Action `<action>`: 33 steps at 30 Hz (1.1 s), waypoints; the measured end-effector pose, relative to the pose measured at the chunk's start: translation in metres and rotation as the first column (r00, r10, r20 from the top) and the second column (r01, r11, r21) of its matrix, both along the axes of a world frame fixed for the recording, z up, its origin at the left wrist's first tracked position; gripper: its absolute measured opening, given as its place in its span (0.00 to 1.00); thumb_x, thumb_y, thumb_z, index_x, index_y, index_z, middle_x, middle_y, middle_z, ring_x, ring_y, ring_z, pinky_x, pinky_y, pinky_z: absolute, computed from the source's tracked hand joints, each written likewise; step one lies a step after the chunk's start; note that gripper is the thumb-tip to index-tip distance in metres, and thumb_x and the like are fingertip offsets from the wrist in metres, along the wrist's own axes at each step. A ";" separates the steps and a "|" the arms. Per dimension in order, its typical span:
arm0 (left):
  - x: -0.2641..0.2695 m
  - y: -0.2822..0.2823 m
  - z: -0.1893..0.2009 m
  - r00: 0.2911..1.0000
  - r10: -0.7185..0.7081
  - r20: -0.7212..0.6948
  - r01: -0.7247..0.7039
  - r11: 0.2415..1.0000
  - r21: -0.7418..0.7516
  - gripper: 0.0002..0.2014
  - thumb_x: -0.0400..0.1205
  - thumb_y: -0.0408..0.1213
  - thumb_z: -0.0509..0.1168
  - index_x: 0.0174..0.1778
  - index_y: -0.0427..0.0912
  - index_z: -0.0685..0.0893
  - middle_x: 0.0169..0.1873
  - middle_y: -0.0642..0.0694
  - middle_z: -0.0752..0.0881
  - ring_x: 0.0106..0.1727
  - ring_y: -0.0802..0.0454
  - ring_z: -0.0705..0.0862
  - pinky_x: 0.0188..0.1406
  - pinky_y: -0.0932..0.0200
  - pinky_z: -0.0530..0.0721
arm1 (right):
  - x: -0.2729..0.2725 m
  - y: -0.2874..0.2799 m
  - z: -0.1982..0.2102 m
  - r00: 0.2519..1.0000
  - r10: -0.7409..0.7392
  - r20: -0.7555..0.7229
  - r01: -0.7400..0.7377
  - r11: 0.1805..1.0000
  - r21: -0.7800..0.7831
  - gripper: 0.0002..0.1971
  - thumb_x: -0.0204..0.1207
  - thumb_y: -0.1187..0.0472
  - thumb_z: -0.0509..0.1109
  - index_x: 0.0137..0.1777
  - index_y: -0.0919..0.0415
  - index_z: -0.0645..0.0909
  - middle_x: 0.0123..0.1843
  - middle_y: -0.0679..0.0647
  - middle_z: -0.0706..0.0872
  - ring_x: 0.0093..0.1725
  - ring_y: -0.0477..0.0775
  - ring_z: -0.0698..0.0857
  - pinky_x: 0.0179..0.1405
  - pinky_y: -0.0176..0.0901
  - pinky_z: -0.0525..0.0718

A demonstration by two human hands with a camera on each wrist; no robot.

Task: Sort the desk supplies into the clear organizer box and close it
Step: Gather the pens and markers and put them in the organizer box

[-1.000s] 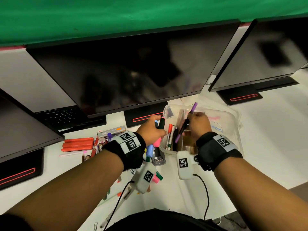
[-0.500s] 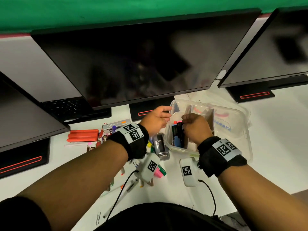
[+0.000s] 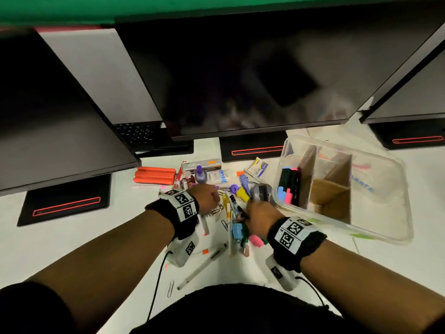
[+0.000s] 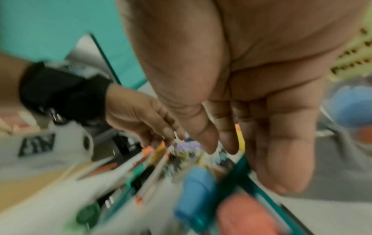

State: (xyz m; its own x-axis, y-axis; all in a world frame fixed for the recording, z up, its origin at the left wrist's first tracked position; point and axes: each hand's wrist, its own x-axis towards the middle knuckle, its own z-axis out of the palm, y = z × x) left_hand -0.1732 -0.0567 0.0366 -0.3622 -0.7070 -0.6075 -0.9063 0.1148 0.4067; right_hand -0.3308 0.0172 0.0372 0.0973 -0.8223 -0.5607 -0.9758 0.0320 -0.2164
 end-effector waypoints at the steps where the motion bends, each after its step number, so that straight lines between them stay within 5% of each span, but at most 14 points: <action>1: 0.001 0.004 -0.004 0.999 -0.036 0.031 0.036 0.999 0.006 0.13 0.83 0.33 0.60 0.62 0.39 0.83 0.64 0.41 0.84 0.62 0.43 0.83 0.35 0.79 0.75 | 0.001 0.001 -0.006 1.000 -0.011 -0.026 0.011 1.000 -0.001 0.13 0.79 0.65 0.59 0.59 0.66 0.79 0.60 0.64 0.86 0.59 0.63 0.85 0.54 0.47 0.83; 3: -0.001 0.012 -0.009 0.988 -0.093 0.126 0.096 0.995 -0.016 0.13 0.81 0.36 0.61 0.58 0.38 0.85 0.60 0.41 0.86 0.60 0.43 0.85 0.48 0.64 0.81 | 0.004 0.002 -0.012 0.997 -0.039 -0.074 0.037 0.999 -0.021 0.12 0.77 0.66 0.60 0.59 0.63 0.78 0.59 0.62 0.87 0.57 0.63 0.87 0.54 0.50 0.84; 5: -0.001 0.015 -0.015 0.974 -0.113 0.197 0.130 0.989 -0.074 0.13 0.80 0.37 0.62 0.56 0.35 0.84 0.58 0.38 0.86 0.60 0.41 0.84 0.50 0.58 0.80 | 0.010 0.004 -0.017 0.990 -0.044 -0.134 0.039 0.998 -0.040 0.13 0.78 0.66 0.59 0.61 0.63 0.76 0.59 0.61 0.87 0.57 0.63 0.87 0.54 0.51 0.85; 10: 0.010 0.014 -0.030 0.949 -0.056 0.310 0.099 0.987 -0.127 0.15 0.80 0.39 0.63 0.60 0.37 0.82 0.59 0.39 0.85 0.60 0.42 0.84 0.52 0.55 0.82 | 0.020 0.007 -0.027 0.993 -0.040 -0.114 0.035 0.998 -0.046 0.15 0.79 0.65 0.58 0.66 0.64 0.67 0.57 0.60 0.88 0.55 0.62 0.88 0.52 0.54 0.83; 18: 0.018 0.017 -0.042 0.958 0.075 0.277 -0.033 0.988 -0.152 0.17 0.79 0.39 0.64 0.63 0.37 0.77 0.59 0.37 0.84 0.58 0.40 0.85 0.47 0.53 0.83 | 0.019 0.009 -0.027 0.999 -0.047 0.006 0.047 0.995 -0.083 0.16 0.79 0.69 0.57 0.67 0.64 0.65 0.57 0.63 0.86 0.54 0.63 0.87 0.48 0.51 0.83; 24: 0.015 0.022 -0.043 0.947 0.115 0.299 -0.086 0.990 -0.109 0.24 0.80 0.32 0.63 0.72 0.36 0.67 0.69 0.35 0.75 0.68 0.38 0.79 0.59 0.49 0.82 | 0.016 0.007 -0.028 0.979 -0.155 0.131 0.164 0.985 -0.062 0.17 0.77 0.70 0.62 0.63 0.61 0.66 0.58 0.61 0.85 0.55 0.62 0.85 0.49 0.48 0.82; 33: 0.019 0.030 -0.039 0.959 0.216 0.184 -0.208 0.976 -0.065 0.26 0.77 0.26 0.64 0.70 0.36 0.64 0.62 0.35 0.79 0.61 0.38 0.83 0.51 0.52 0.83 | 0.023 0.003 -0.025 0.993 -0.106 0.058 0.110 0.992 -0.068 0.18 0.77 0.72 0.57 0.67 0.64 0.64 0.57 0.65 0.85 0.55 0.65 0.86 0.49 0.53 0.83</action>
